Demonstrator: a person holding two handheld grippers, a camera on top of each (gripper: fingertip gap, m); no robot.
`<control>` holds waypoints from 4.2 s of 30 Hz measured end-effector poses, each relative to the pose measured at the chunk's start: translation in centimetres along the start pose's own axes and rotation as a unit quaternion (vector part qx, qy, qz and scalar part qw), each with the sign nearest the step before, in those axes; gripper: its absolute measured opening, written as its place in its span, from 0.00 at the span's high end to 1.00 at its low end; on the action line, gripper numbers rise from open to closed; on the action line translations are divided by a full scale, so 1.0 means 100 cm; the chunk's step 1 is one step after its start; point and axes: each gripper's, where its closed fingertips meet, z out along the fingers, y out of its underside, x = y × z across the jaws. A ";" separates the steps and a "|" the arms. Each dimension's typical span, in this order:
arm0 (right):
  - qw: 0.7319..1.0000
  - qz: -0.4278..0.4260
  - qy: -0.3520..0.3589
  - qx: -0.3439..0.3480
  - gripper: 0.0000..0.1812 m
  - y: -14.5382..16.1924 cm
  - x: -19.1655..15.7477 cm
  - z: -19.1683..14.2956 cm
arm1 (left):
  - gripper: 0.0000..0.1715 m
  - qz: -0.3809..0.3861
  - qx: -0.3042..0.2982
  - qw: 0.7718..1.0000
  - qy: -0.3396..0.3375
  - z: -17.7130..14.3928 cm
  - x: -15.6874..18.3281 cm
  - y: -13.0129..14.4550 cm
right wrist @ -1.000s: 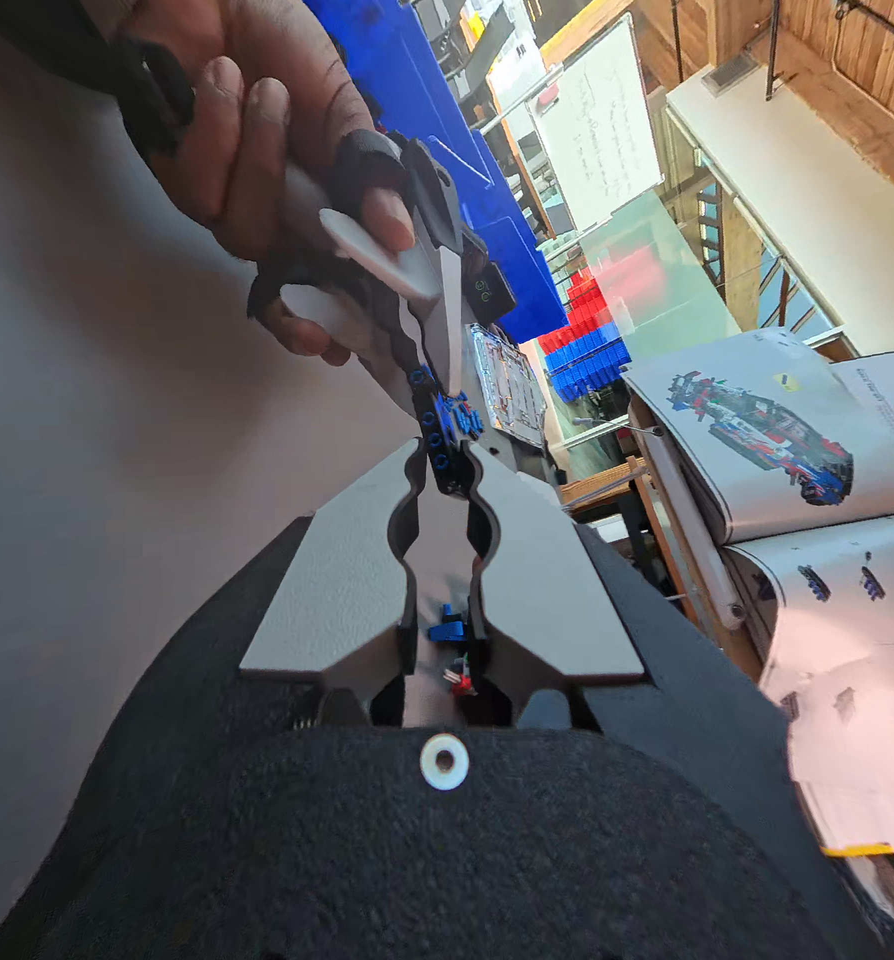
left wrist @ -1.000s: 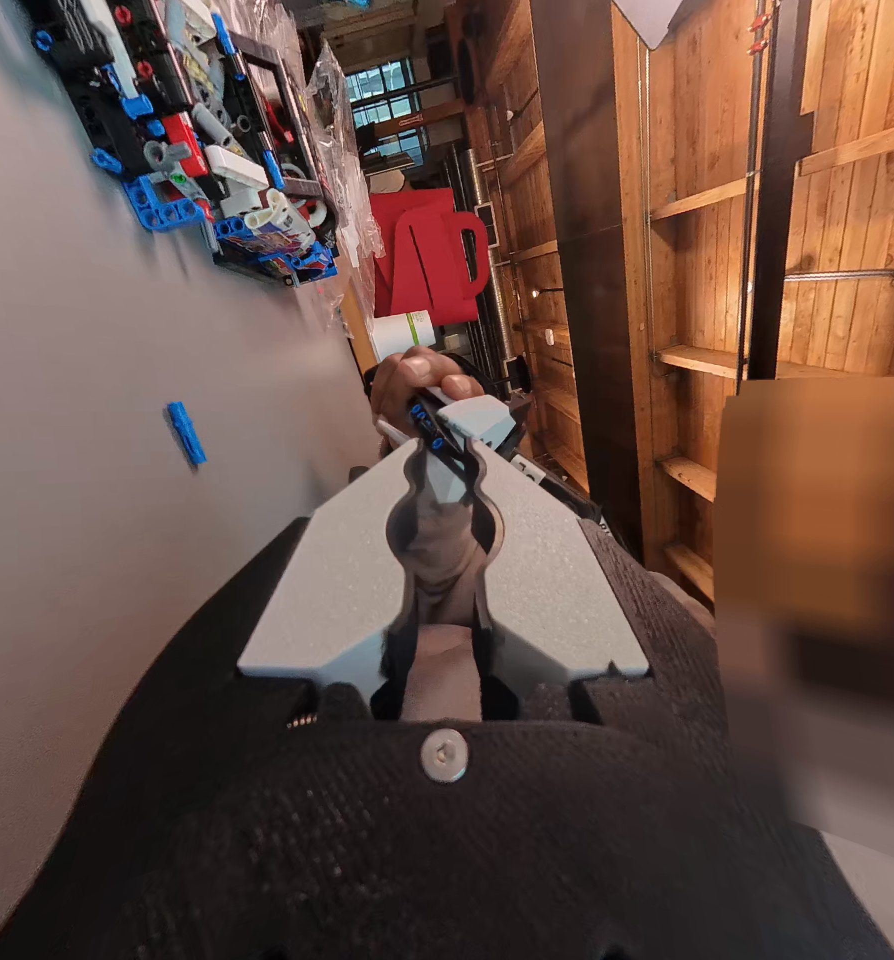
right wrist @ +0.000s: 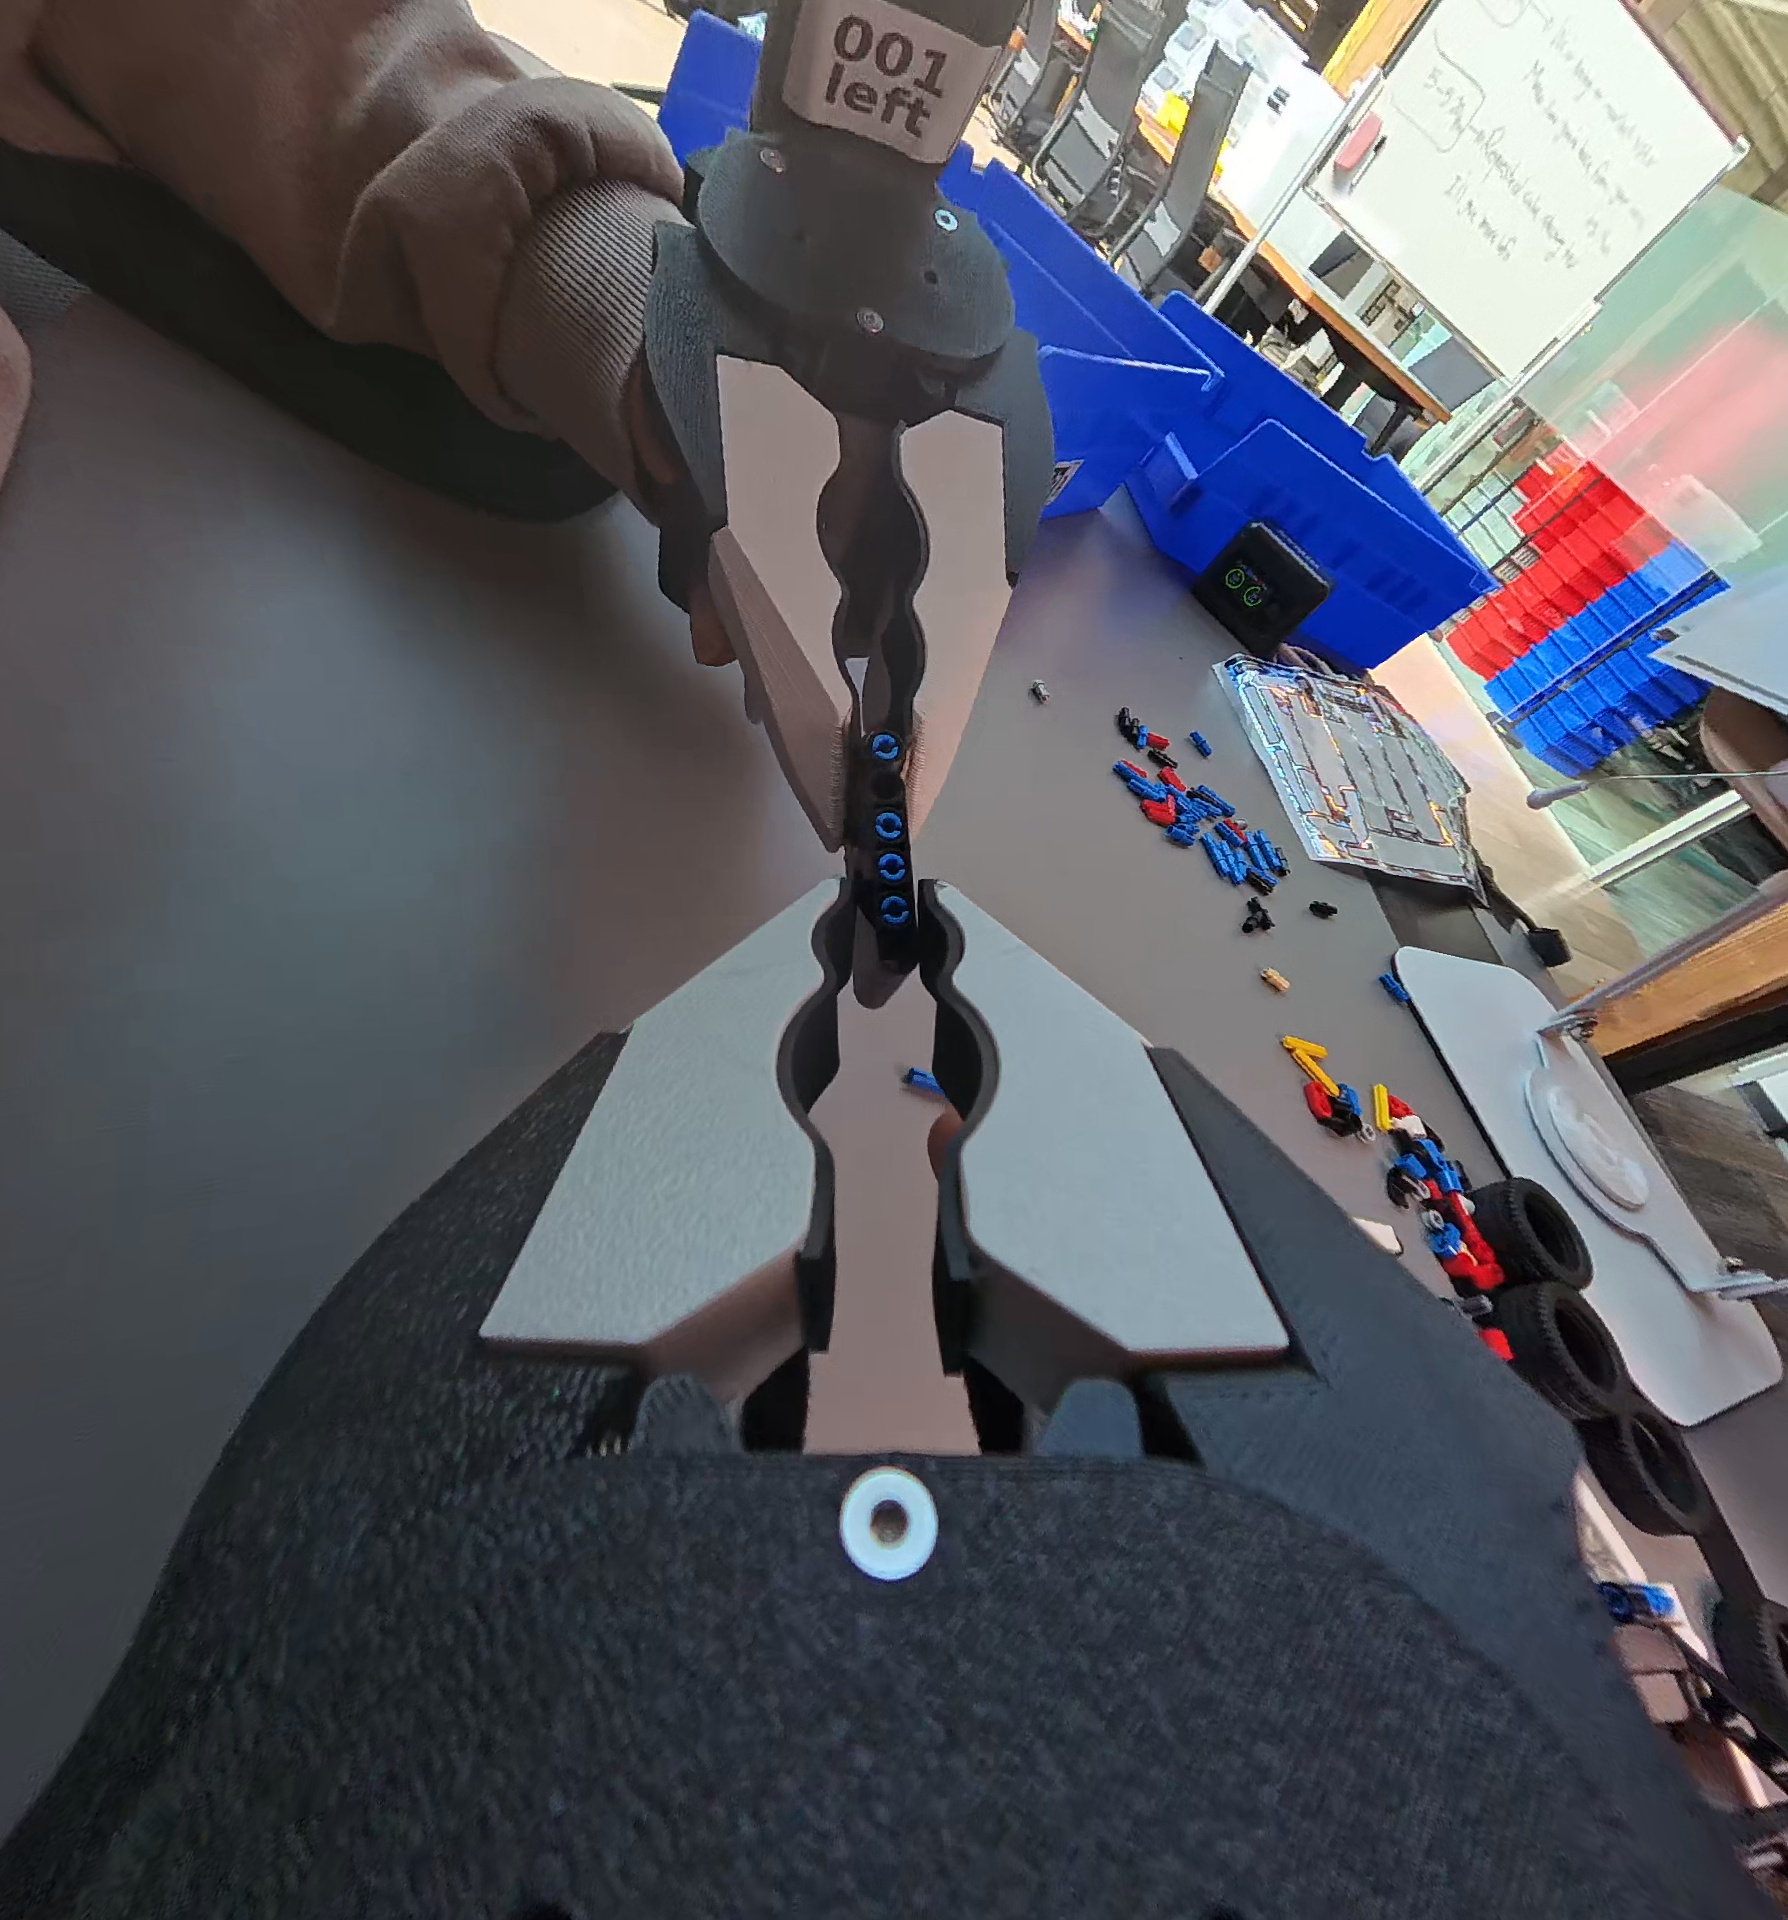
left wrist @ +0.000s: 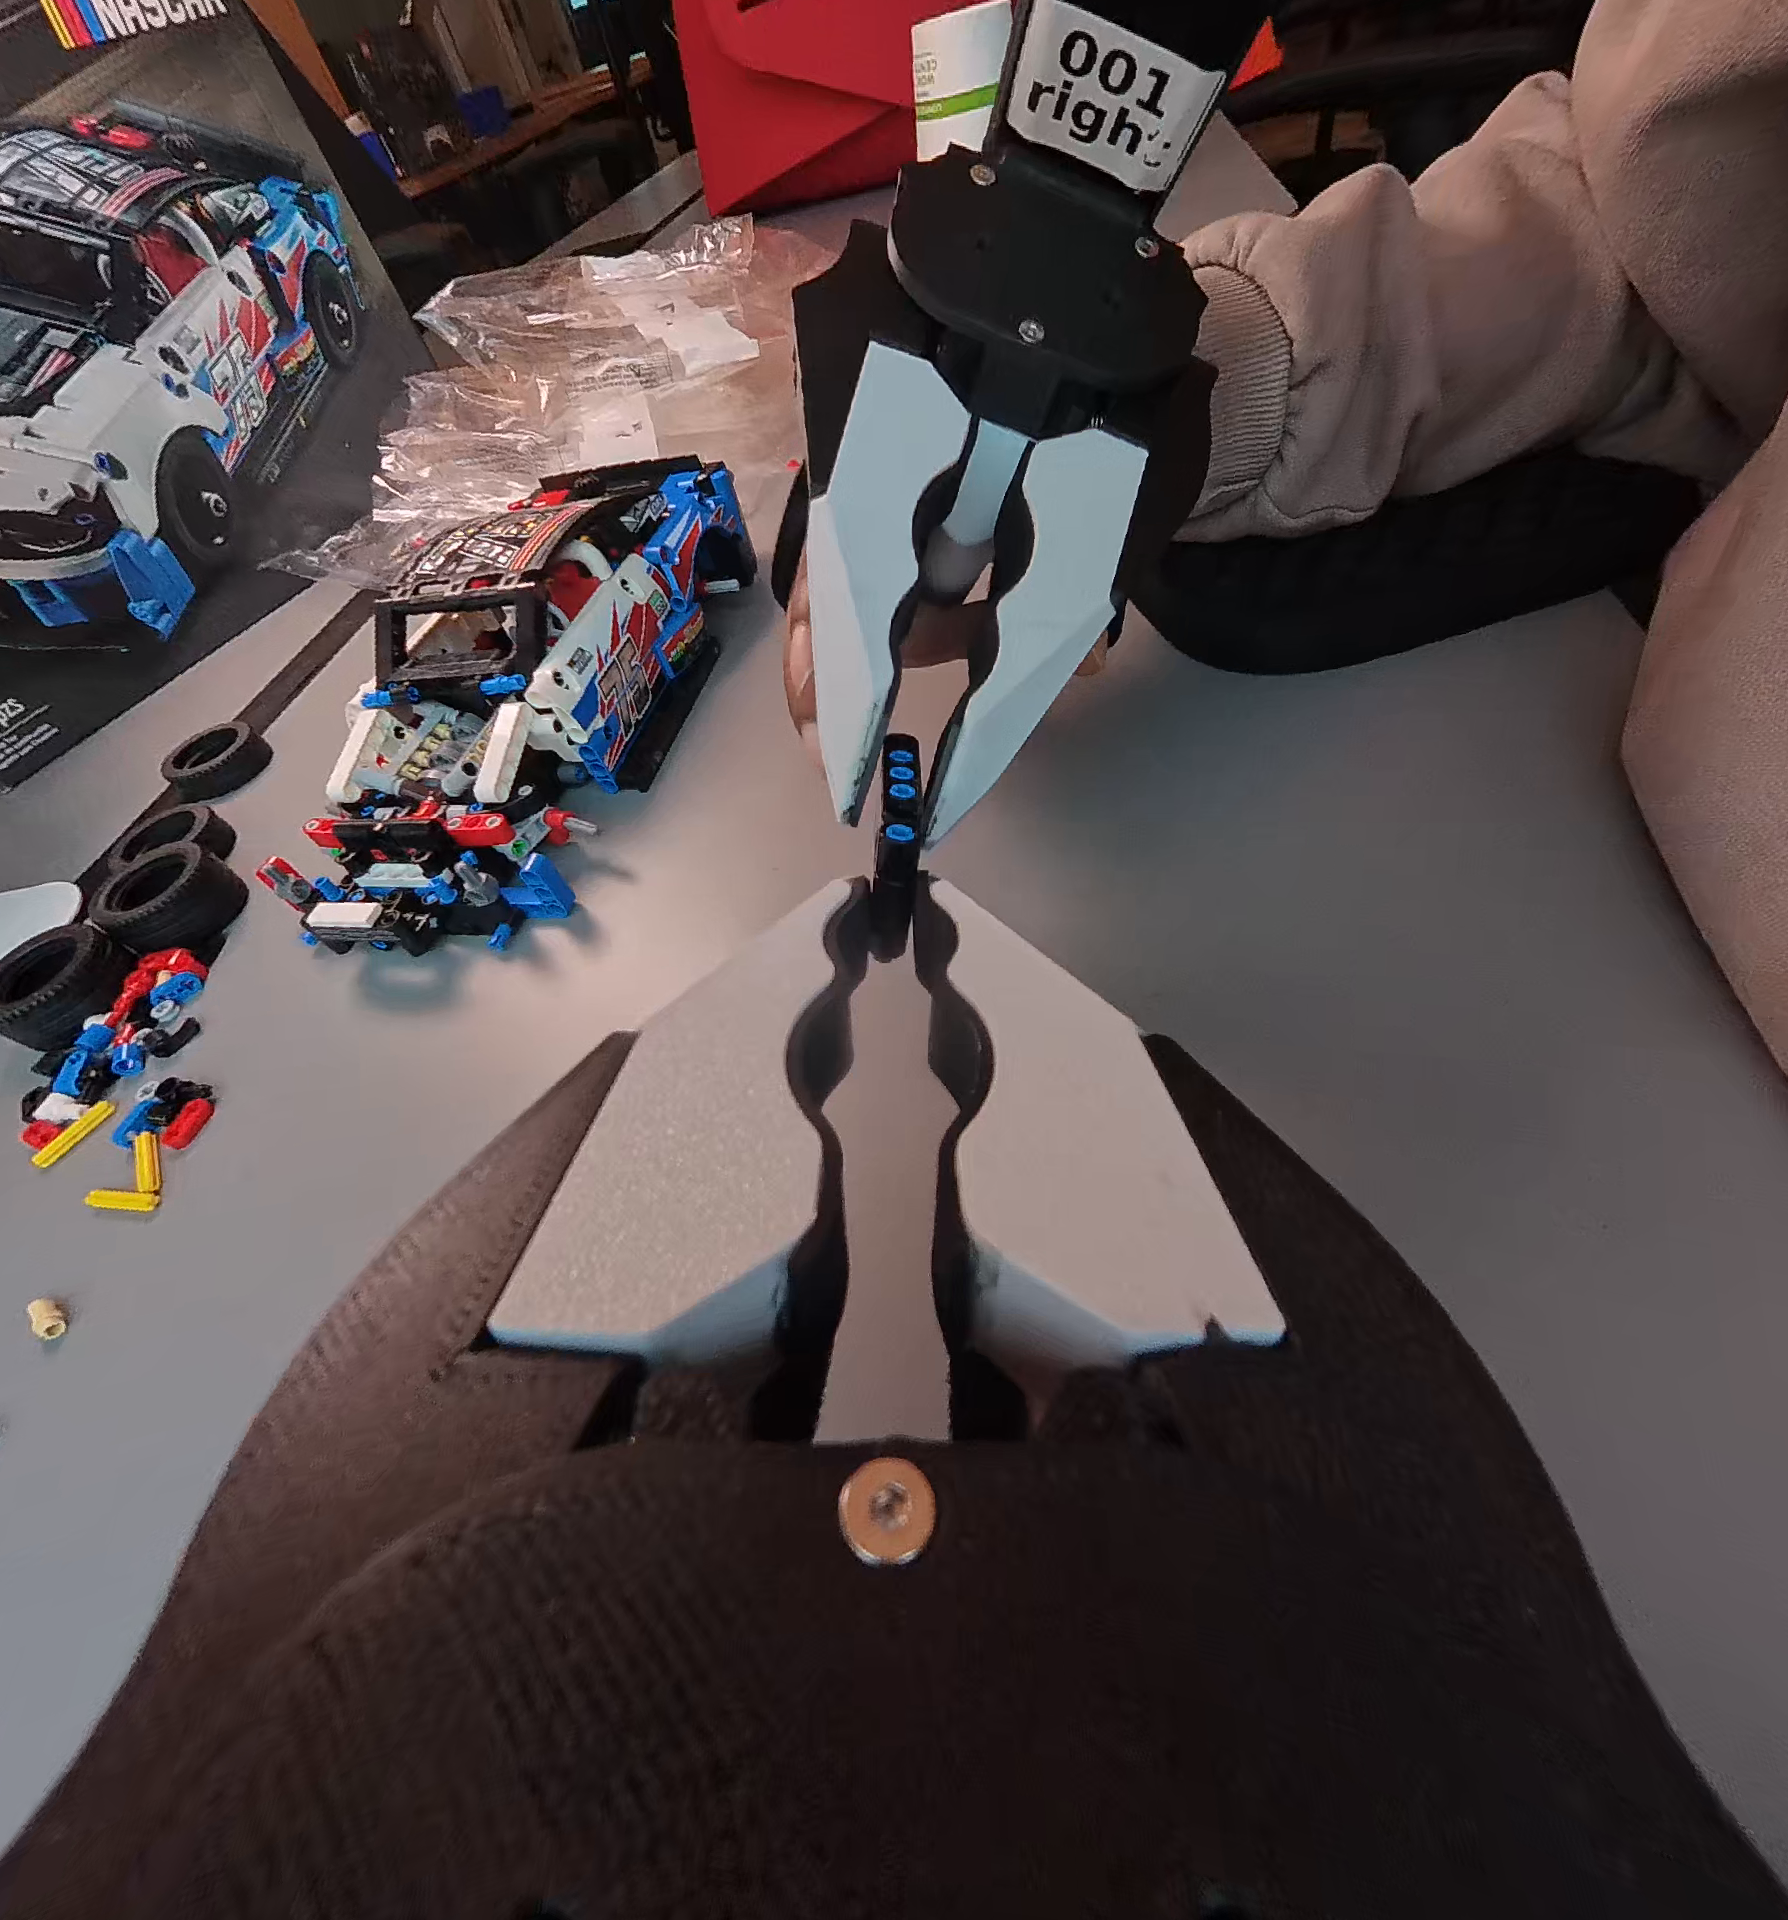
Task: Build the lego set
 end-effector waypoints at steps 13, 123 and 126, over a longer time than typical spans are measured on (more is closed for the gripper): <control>1.000 -0.008 -0.019 0.009 0.97 0.002 -0.003 -0.008 | 0.94 -0.096 0.021 0.995 0.036 -0.002 -0.002 0.003; 0.907 0.391 -0.001 0.156 0.93 -0.013 0.055 -0.020 | 0.87 -0.066 0.108 0.989 -0.075 -0.020 -0.034 -0.030; 0.891 0.424 -0.016 0.159 0.85 -0.012 0.056 -0.018 | 0.87 -0.056 0.120 0.988 -0.081 -0.023 -0.035 -0.034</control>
